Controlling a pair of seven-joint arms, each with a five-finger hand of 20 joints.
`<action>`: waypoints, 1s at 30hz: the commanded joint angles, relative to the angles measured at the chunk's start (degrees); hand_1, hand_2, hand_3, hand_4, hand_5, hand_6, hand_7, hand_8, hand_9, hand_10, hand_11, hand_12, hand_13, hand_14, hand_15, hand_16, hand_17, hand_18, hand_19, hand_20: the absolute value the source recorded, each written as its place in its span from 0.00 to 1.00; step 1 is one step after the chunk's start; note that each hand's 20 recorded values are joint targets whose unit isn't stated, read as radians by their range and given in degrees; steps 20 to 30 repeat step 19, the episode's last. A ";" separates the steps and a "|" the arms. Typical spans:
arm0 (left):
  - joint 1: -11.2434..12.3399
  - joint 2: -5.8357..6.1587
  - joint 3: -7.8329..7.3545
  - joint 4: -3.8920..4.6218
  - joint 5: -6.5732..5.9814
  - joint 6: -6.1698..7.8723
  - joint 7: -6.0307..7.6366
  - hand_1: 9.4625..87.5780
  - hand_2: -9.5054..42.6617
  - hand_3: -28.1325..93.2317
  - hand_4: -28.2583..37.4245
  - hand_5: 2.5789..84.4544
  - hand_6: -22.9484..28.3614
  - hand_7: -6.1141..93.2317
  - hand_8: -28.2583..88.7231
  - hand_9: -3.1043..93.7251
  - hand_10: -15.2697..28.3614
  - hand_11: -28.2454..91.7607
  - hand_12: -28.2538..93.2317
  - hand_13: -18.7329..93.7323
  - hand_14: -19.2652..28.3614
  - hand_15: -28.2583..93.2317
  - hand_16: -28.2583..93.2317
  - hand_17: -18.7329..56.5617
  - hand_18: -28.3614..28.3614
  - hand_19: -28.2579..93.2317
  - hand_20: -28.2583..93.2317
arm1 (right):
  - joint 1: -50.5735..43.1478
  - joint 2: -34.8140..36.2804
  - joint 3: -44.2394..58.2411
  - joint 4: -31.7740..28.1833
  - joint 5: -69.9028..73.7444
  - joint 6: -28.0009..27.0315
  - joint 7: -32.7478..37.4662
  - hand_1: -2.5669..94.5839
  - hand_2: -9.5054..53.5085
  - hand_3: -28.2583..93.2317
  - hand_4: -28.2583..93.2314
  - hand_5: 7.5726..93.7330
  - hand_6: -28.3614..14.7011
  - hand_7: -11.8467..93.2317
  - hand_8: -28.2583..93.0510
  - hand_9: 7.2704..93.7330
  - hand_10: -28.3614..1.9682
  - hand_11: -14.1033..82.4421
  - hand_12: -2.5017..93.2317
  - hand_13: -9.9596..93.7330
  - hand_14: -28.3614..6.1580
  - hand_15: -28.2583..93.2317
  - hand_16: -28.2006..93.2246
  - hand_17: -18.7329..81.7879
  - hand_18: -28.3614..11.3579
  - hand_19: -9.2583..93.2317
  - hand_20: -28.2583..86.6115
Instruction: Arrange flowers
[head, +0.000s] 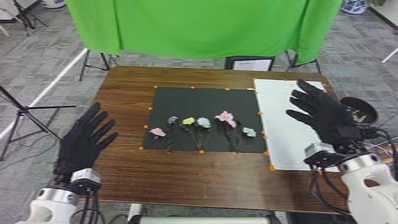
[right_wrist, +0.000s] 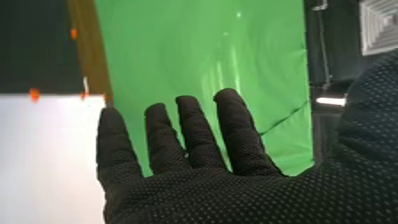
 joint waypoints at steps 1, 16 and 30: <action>0.09 -1.02 0.18 0.27 0.07 -0.59 -0.66 0.18 0.07 0.78 0.00 0.23 0.50 0.24 0.15 0.21 0.56 0.31 0.42 0.27 0.69 0.36 0.28 0.07 0.91 0.51 0.30 | -1.69 -1.00 -0.16 -0.39 -0.01 2.04 0.17 0.13 0.00 0.92 0.00 0.24 0.60 0.22 0.17 0.24 0.55 0.16 0.29 0.29 0.52 0.20 0.58 0.12 0.18 0.42 0.39; -1.12 1.25 0.79 0.50 0.17 0.37 1.03 0.17 0.07 0.78 0.00 0.24 0.50 0.23 0.15 0.21 0.57 0.31 0.42 0.28 0.69 0.36 0.28 0.07 0.89 0.51 0.30 | -1.25 -1.26 -0.93 -0.41 1.61 3.87 0.77 0.14 0.00 0.92 0.00 0.22 0.60 0.22 0.17 0.21 0.59 0.14 0.28 0.28 0.42 0.18 0.54 0.10 0.17 0.40 0.35; -1.12 1.02 0.61 0.46 -0.02 0.96 1.00 0.17 0.07 0.79 0.00 0.24 0.50 0.23 0.16 0.21 0.57 0.31 0.42 0.28 0.69 0.36 0.28 0.07 0.88 0.51 0.30 | -0.65 -1.31 -1.51 -0.14 1.18 4.03 1.14 0.14 0.00 0.92 0.00 0.22 0.59 0.23 0.17 0.21 0.57 0.14 0.28 0.29 0.40 0.19 0.52 0.11 0.15 0.42 0.34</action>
